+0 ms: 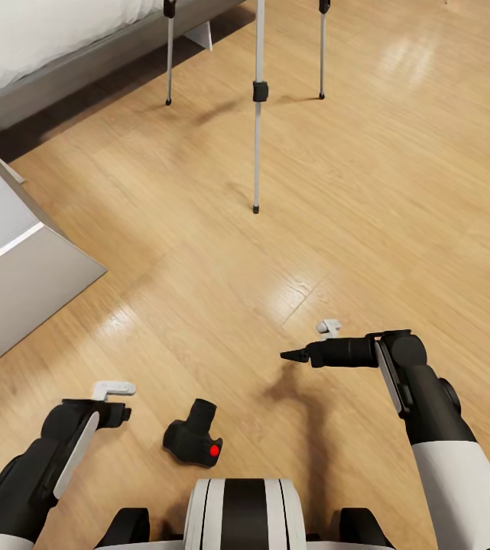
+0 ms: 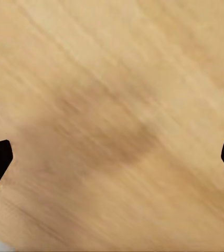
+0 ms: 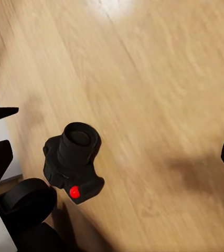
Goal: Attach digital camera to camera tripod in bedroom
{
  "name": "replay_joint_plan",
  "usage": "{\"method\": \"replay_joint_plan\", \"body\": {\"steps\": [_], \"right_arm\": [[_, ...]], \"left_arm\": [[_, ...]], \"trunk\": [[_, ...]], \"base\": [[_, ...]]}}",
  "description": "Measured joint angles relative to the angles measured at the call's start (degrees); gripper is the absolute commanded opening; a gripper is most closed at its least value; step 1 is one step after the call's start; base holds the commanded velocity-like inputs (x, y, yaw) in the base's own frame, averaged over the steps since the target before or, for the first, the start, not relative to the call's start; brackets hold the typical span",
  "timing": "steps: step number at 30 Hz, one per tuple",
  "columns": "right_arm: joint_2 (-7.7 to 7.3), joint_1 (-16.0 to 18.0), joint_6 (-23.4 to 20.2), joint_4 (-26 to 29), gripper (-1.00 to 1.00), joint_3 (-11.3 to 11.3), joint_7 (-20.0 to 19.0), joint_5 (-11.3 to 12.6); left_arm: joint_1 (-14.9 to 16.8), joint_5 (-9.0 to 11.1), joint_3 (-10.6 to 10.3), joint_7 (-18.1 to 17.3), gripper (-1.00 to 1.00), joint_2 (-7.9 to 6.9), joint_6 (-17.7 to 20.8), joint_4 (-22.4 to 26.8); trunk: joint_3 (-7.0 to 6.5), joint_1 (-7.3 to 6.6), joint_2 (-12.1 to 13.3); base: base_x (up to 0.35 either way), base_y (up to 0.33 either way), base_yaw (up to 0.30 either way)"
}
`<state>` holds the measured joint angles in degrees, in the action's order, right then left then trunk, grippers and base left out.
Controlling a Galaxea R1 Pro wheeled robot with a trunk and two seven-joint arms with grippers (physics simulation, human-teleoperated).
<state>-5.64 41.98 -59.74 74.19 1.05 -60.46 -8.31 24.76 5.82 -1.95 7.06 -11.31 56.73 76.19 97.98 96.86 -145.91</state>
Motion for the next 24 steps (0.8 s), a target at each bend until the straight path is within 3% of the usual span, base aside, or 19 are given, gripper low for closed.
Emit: {"method": "replay_joint_plan", "body": {"steps": [2,4,10,13,16,22,23,24], "right_arm": [[0.0,0.0,0.0,0.0,1.0,0.0,0.0,0.0],[0.02,0.0,0.0,0.0,1.0,0.0,0.0,0.0],[0.04,0.0,0.0,0.0,1.0,0.0,0.0,0.0],[0.03,0.0,0.0,0.0,1.0,0.0,0.0,0.0],[0.06,0.0,0.0,0.0,1.0,-0.1,0.0,0.0],[0.08,0.0,0.0,-0.1,1.0,-0.1,0.1,0.0],[0.08,0.0,0.0,-0.1,1.0,0.0,0.1,0.0],[0.08,0.0,0.0,-0.1,1.0,0.0,0.1,0.0]], "left_arm": [[0.0,-0.1,0.0,0.0,1.0,-0.01,0.0,0.0],[0.0,-0.7,-3.0,-0.3,1.0,-1.02,-0.1,0.0],[0.0,-0.2,-8.8,-2.0,1.0,-6.91,-0.3,0.2],[0.0,-0.1,-10.6,-2.0,1.0,-8.16,-0.5,0.2],[0.0,-0.7,-12.8,-1.7,1.0,-9.32,-3.3,0.1],[0.0,-4.8,-14.9,1.7,1.0,-9.61,-22.5,-1.9],[0.0,-6.8,-15.2,3.7,1.0,-9.58,-30.0,-6.4],[0.0,-6.9,-15.2,3.6,1.0,-9.6,-30.9,-7.3]], "trunk": [[0.0,0.0,0.0],[0.0,0.0,0.0],[0.0,0.0,0.0],[0.0,0.0,0.0],[0.0,0.0,0.0],[0.0,0.0,0.0],[0.0,0.0,0.0],[0.0,0.0,0.0]], "base": [[0.0,0.0,0.0],[0.0,0.0,0.0],[0.0,0.0,0.0],[0.0,0.0,0.0],[0.0,0.0,0.0],[0.0,0.0,0.0],[0.0,0.0,0.0],[0.0,0.0,0.0]]}}
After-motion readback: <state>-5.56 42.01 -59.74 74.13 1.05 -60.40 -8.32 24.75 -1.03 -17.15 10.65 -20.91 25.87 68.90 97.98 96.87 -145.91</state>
